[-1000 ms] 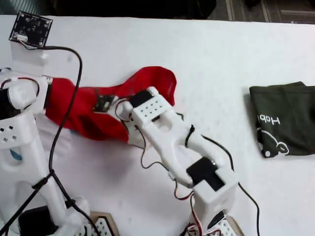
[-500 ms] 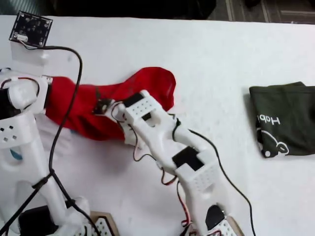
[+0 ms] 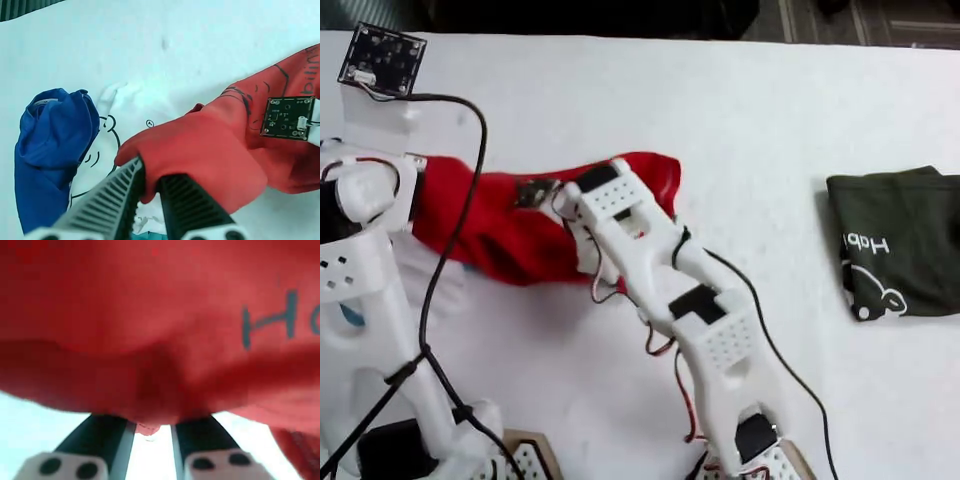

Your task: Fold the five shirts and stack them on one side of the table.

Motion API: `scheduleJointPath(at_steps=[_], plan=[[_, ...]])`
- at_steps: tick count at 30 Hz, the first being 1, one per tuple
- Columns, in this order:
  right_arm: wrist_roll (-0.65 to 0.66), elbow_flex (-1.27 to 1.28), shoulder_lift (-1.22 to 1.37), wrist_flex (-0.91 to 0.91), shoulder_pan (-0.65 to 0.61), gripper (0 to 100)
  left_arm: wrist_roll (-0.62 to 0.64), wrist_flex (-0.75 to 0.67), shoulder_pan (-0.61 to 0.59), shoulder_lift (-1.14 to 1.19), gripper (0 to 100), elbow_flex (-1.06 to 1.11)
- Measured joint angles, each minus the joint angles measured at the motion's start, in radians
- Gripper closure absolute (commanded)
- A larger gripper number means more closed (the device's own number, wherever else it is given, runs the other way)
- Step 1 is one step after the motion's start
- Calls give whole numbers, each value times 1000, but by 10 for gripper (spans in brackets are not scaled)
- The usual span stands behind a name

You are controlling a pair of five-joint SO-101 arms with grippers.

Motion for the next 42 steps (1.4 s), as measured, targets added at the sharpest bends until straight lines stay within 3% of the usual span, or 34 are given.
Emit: scheduleJointPath(at_steps=[4,11,20,32,42], plan=[[0,-92,-89,137,57,981,0,0,0,0,976,0],[6,-109,-404,169,173,981,-6,17,0,0,976,-101],[95,-275,-778,167,347,981,-153,140,29,0,976,-305],[160,-741,-873,41,493,981,-339,143,31,0,977,-631],[160,-875,-934,153,631,981,-397,143,32,-14,977,-968]])
